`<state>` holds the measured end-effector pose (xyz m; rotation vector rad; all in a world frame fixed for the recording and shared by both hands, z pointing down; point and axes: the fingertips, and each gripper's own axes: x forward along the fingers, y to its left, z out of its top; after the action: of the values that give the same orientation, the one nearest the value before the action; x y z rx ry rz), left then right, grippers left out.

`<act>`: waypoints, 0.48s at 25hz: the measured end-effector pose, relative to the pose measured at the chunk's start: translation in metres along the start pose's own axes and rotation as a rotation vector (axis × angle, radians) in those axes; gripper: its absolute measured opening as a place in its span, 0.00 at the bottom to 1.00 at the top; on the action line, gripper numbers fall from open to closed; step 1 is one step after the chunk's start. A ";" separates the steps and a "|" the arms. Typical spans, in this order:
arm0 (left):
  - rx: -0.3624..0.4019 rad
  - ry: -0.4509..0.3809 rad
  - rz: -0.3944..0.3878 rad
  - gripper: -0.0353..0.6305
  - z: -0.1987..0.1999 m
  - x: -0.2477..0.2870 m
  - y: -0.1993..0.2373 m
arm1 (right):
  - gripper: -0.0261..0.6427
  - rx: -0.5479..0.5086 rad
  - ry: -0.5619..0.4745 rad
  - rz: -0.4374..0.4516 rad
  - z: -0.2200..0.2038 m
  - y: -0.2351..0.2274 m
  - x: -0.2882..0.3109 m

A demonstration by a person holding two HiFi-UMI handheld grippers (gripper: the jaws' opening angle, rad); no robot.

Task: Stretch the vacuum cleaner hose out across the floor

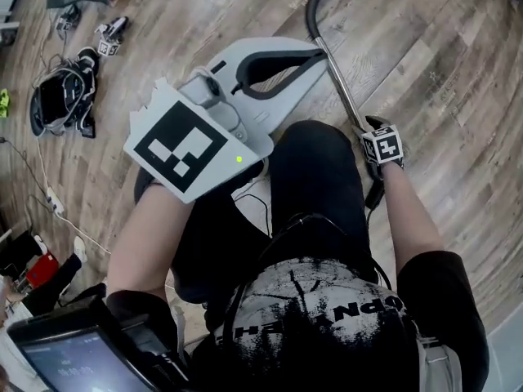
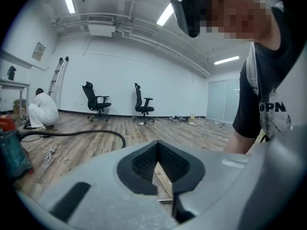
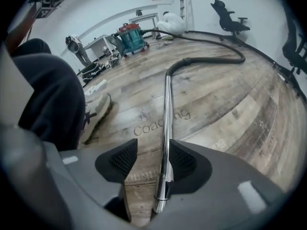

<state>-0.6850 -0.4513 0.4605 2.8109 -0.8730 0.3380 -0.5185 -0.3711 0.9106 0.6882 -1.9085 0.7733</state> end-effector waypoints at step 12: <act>-0.059 0.096 0.120 0.06 -0.069 -0.024 -0.017 | 0.34 0.019 0.187 -0.013 -0.058 -0.028 0.075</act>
<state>-0.7056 -0.4086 0.5182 2.6703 -1.0150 0.4522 -0.4971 -0.3562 1.0059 0.6172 -1.7279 0.8201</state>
